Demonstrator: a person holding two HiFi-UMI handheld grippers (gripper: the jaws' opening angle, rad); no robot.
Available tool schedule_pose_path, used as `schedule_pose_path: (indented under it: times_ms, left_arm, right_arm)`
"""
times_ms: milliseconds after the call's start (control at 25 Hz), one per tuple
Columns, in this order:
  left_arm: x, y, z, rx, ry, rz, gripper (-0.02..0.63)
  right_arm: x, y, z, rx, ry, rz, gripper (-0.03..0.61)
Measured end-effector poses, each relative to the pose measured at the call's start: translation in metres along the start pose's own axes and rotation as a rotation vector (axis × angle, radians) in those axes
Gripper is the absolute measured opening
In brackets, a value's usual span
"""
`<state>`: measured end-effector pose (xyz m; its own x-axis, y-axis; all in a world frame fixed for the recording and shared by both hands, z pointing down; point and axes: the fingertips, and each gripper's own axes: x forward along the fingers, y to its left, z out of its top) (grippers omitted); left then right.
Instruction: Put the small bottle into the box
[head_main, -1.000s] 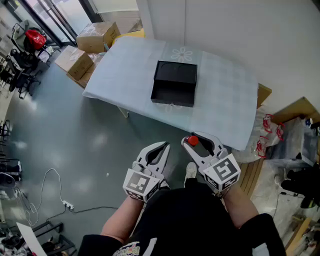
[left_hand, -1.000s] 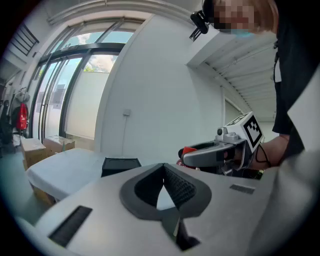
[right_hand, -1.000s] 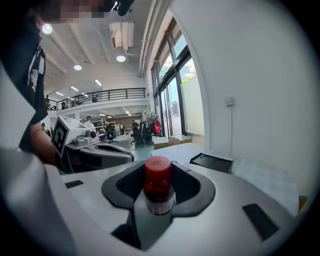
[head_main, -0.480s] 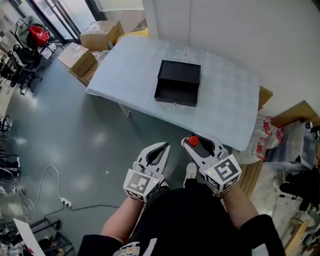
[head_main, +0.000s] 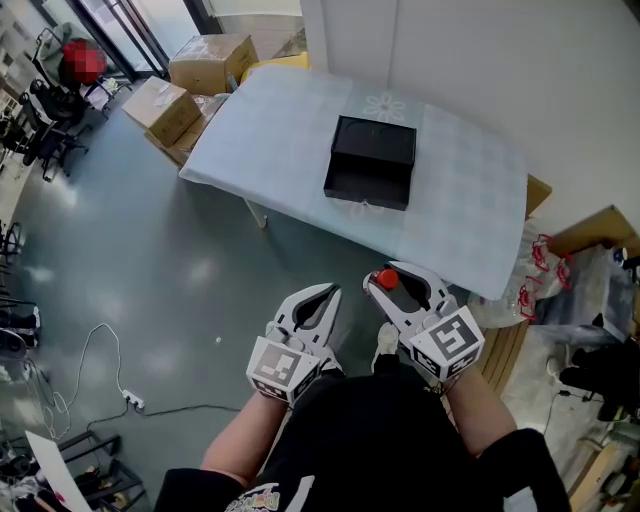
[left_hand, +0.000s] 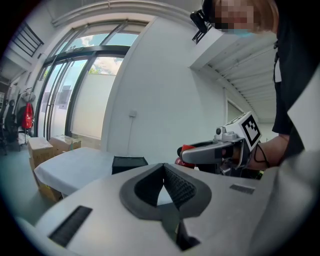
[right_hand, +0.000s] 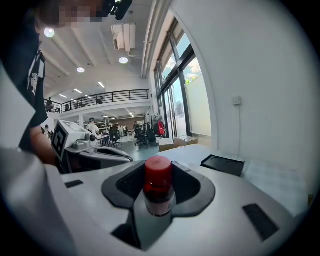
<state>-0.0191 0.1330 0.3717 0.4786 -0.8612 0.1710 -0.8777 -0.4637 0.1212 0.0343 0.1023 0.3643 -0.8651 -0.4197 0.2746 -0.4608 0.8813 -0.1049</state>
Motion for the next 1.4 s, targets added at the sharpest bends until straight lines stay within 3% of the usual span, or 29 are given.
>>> schedule_pose_path:
  times_ms: [880, 1400]
  left_arm:
    - [-0.049, 0.055, -0.012, 0.003, 0.011, -0.063, 0.008]
    - [-0.02, 0.071, -0.009, 0.001, 0.017, -0.055, 0.008]
  right_arm:
    - [0.06, 0.04, 0.002, 0.017, 0.002, -0.07, 0.161]
    - [0.078, 0.002, 0.01, 0.02, -0.001, -0.072, 0.16]
